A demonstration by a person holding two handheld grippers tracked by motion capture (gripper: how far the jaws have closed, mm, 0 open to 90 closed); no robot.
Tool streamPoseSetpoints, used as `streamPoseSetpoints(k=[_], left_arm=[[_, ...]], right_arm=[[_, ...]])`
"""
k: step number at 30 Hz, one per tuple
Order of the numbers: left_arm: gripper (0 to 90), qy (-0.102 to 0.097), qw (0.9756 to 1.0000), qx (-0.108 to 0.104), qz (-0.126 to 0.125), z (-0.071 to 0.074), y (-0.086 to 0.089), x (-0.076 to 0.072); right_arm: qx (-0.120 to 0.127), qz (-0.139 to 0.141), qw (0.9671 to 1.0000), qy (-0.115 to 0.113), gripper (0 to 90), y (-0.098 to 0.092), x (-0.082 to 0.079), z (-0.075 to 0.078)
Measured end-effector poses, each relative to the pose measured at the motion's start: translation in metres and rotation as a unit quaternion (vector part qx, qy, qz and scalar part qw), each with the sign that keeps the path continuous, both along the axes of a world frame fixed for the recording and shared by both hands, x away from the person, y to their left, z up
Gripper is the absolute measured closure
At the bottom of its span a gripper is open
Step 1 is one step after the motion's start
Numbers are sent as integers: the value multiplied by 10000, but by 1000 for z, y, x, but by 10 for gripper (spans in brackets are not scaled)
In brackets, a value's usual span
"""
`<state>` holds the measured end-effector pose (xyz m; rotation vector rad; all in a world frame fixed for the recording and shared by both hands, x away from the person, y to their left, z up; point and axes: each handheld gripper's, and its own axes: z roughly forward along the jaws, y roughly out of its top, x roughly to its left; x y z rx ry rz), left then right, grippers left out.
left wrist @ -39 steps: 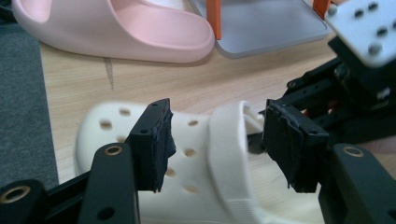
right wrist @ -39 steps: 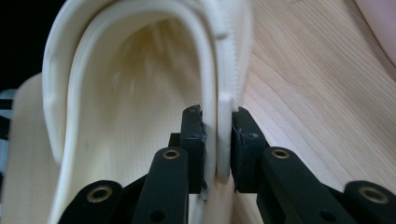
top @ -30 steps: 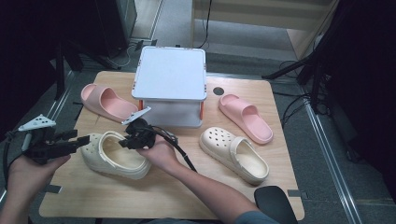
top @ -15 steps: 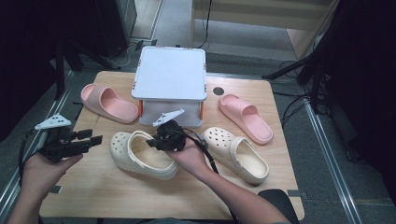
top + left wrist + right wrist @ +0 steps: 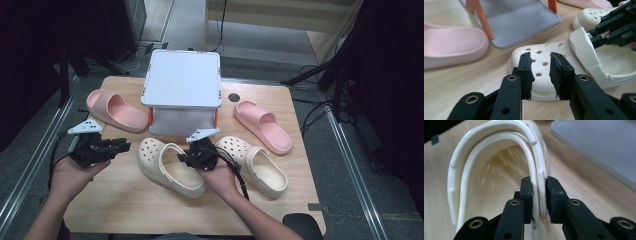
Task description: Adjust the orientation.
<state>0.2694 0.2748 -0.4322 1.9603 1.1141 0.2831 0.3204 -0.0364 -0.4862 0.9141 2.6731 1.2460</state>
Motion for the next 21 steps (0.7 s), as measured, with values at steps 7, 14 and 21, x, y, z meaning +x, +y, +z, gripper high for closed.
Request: streamPoseSetpoints(k=[7,14,21], left_arm=[[680,150,9993,127,-313,-9,-17,14],[702,485,9977,-28,-471,-15,-24,24],[720,537,9970,147,-529,-19,-33,26]], right_arm=[[-29,-151,9998,148,760,-10,0,-13],[-197,-100,9995,236,566,-19,-3,-16],[6,-159,9994,299,561,-40,-13,-5]])
